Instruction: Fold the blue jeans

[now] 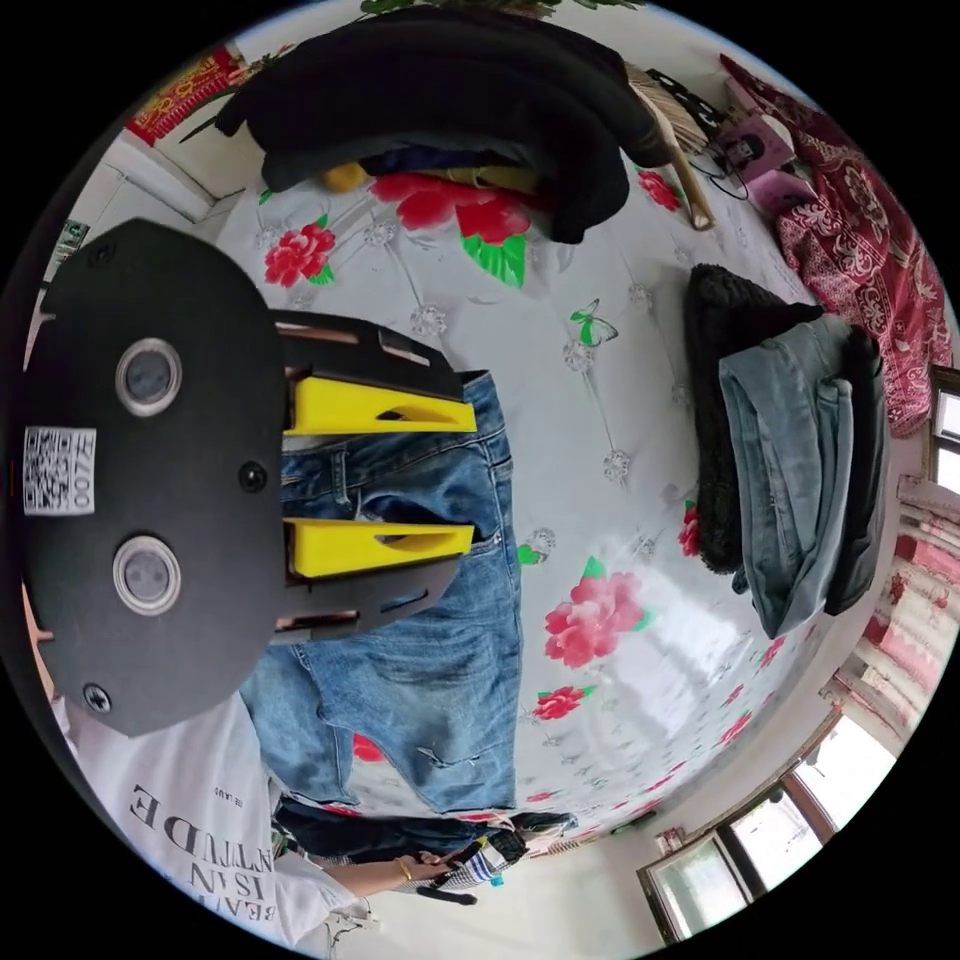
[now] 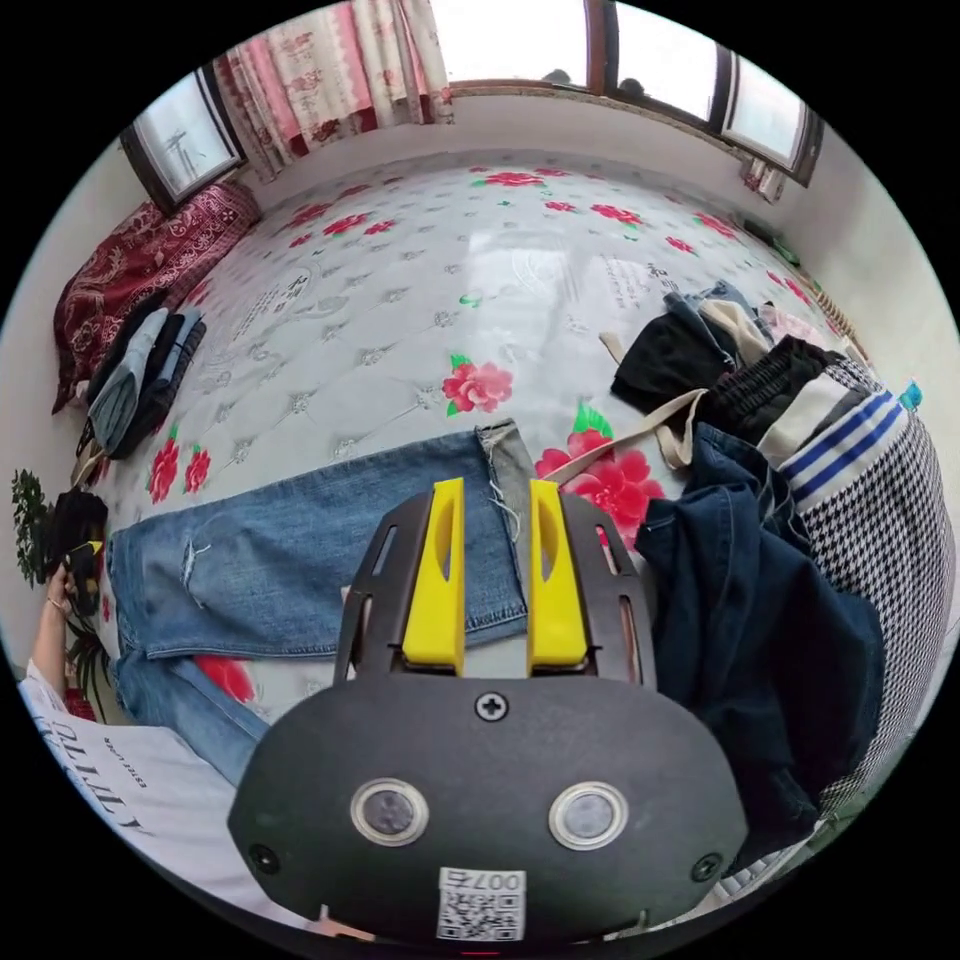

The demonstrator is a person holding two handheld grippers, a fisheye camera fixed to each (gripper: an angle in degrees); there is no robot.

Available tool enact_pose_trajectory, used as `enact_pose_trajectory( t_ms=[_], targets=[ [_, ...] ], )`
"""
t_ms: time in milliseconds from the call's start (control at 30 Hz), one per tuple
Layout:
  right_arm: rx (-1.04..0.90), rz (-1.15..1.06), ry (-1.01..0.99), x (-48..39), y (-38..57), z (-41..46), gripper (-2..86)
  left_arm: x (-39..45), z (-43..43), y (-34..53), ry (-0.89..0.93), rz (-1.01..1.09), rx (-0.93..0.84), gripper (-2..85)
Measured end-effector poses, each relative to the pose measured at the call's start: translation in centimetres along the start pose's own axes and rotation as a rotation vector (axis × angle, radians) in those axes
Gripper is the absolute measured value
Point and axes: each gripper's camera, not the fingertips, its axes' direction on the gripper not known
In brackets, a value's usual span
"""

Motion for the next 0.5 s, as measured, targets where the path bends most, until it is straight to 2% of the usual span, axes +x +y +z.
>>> enact_pose_trajectory(
  t_ms=[233,500],
  targets=[
    [-0.153,-0.059,0.083,-2.1,-7.9,7.4,8.2,1.1,7.0,-5.1,-0.143,0.017,-0.174,13.3],
    [-0.261,-0.06,0.029,-2.5,-9.8,10.3,4.6,4.1,8.1,-6.3,-0.218,0.076,-0.21,5.6]
  ],
)
